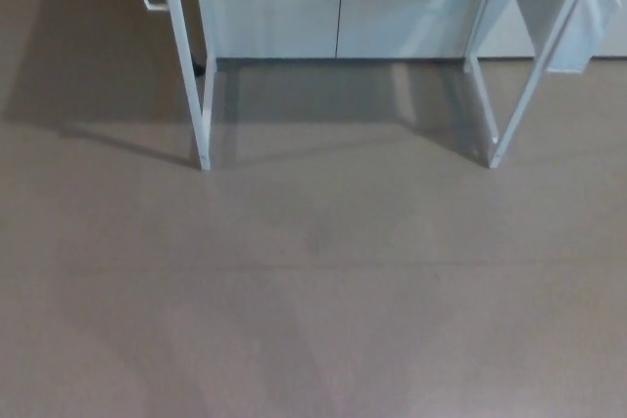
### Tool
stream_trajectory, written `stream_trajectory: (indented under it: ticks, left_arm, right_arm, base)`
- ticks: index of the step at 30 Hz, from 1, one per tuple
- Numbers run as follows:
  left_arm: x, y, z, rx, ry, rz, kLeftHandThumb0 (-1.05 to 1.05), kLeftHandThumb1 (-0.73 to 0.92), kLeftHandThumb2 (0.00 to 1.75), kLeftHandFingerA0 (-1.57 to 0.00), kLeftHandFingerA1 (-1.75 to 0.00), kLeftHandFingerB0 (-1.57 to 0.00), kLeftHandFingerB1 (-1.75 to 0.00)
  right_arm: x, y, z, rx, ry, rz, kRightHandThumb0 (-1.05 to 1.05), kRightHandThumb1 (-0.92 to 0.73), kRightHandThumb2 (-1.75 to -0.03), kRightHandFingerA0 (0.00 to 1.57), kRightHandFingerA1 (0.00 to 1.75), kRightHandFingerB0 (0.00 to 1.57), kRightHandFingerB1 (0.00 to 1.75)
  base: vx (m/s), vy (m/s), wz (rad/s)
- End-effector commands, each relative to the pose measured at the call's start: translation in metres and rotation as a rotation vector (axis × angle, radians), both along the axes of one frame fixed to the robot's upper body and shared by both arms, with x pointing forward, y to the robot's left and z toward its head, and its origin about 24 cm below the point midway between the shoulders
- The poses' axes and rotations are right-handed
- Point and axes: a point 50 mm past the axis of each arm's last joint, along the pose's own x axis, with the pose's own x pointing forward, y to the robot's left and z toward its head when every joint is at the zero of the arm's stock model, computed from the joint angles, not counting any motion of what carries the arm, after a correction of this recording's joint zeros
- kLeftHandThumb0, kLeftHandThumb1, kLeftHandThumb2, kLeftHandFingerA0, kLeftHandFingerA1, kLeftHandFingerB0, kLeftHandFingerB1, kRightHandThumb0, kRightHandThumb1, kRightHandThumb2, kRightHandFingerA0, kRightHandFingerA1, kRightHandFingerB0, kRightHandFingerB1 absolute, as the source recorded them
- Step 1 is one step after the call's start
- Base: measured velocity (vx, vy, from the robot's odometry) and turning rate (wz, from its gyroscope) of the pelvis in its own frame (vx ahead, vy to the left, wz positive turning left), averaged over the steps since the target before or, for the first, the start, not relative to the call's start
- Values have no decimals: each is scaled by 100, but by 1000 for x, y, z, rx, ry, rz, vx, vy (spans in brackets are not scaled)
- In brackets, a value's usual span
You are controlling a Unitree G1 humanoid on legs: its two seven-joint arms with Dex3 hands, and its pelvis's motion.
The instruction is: The robot walk towards a table in front and pick up a black pencil case on the left hand side and put the pencil case into a small container on the right hand side
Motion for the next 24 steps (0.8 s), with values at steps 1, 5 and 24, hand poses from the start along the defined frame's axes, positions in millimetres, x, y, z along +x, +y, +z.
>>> stream_trajectory:
  ticks: [1, 5, 24]
  left_arm:
    - [-2, 2, 1, 33, -5, -19, -10, 45, 87, -24, -52, -16, -47]
    - [-3, 1, 1, 13, -11, -10, -8, 46, 88, -20, -51, -16, -47]
    - [5, 0, 3, 21, -22, -27, -8, 47, 89, -22, -52, -15, -47]
  right_arm:
    - [-3, -6, 2, -18, 2, 3, -33, -56, -57, 58, 45, 45, 39]
    - [-5, -7, 2, -23, 2, 8, -34, -57, -57, 57, 44, 44, 39]
    - [4, -7, 4, -25, -15, -1, -29, -57, -57, 59, 45, 45, 39]
  base:
    - [261, -19, 11]
    - [292, -97, 16]
    - [282, 23, -10]
